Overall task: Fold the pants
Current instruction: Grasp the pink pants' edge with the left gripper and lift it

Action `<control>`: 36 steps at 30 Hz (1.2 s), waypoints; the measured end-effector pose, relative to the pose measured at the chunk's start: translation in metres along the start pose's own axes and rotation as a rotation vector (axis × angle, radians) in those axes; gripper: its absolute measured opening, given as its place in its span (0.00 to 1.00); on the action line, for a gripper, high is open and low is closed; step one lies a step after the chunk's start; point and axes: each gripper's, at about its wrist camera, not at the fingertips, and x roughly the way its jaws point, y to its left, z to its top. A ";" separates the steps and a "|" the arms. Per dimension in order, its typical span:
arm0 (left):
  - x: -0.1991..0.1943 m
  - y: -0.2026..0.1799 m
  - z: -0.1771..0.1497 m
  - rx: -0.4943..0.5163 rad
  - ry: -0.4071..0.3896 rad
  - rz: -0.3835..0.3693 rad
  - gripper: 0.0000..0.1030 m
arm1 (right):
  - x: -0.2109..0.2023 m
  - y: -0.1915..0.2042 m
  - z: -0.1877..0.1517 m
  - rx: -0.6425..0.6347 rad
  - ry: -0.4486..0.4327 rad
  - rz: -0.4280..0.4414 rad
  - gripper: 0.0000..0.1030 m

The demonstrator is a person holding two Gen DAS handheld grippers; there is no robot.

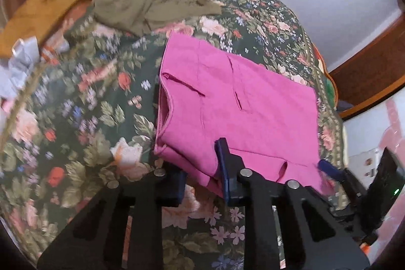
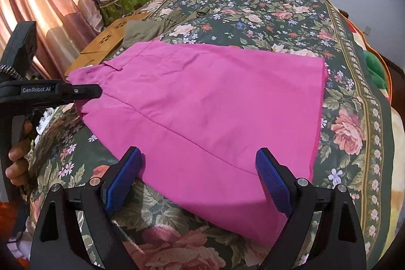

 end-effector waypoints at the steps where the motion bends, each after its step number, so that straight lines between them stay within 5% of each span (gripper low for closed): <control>1: -0.007 -0.005 -0.002 0.031 -0.040 0.045 0.20 | -0.002 -0.002 -0.001 0.004 -0.002 -0.004 0.87; 8: -0.049 -0.022 -0.008 0.212 -0.263 0.309 0.18 | -0.014 -0.016 -0.010 0.021 -0.009 -0.049 0.87; 16: -0.066 -0.053 -0.009 0.353 -0.355 0.362 0.16 | -0.014 -0.025 -0.015 0.061 -0.002 -0.045 0.87; 26: -0.081 -0.113 0.006 0.441 -0.372 0.167 0.13 | -0.014 -0.028 -0.017 0.074 0.000 -0.039 0.87; 36: -0.067 -0.143 0.023 0.391 -0.235 -0.096 0.12 | -0.013 -0.028 -0.017 0.081 0.000 -0.031 0.87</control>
